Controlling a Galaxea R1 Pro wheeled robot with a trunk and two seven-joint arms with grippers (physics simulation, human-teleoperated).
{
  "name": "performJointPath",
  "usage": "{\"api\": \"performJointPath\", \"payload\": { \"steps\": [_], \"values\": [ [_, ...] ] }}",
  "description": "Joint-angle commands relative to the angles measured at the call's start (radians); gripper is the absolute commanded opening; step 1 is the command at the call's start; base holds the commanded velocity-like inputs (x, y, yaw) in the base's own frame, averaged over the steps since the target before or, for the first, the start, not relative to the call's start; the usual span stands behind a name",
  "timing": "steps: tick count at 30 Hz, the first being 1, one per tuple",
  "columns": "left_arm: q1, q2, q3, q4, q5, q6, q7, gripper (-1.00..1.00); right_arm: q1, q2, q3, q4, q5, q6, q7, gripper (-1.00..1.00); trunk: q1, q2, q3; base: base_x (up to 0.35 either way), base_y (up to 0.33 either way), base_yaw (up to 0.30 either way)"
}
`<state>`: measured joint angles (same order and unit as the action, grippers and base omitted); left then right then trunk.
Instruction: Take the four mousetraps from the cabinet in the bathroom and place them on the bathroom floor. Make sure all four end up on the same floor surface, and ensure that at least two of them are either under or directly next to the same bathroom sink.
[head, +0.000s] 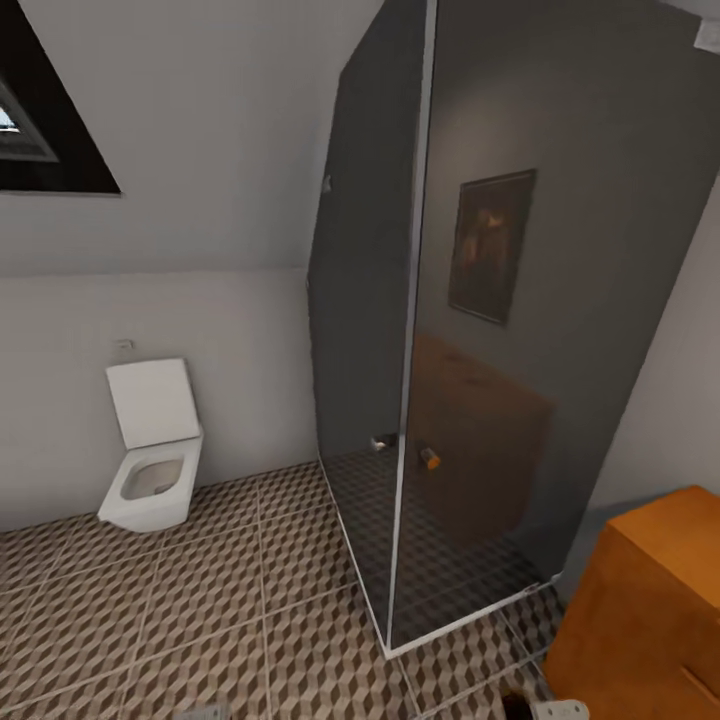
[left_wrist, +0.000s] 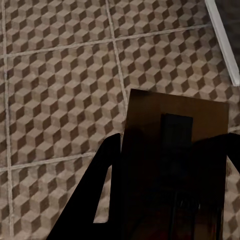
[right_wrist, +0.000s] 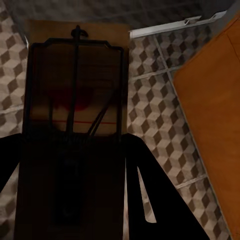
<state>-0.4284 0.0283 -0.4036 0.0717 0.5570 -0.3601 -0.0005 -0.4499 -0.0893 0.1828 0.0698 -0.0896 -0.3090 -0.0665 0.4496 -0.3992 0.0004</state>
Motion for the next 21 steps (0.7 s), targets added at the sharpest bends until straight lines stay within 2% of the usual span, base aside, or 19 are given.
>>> {"api": "performJointPath", "payload": {
  "steps": [1,21],
  "values": [
    [-0.001,-0.001,-0.008,0.003,0.001,-0.005,0.004,-1.0,-0.001,0.0,0.009,0.004,-0.013,-0.007,0.003,-1.0,0.0,-0.001,0.0,0.0,0.0,0.298],
    [-0.001,-0.001,-0.008,0.003,0.001,-0.005,0.004,-1.0,-0.001,0.0,0.009,0.004,-0.013,-0.007,0.003,-1.0,0.0,-0.001,0.0,0.0,0.0,0.298]
  ]
}}
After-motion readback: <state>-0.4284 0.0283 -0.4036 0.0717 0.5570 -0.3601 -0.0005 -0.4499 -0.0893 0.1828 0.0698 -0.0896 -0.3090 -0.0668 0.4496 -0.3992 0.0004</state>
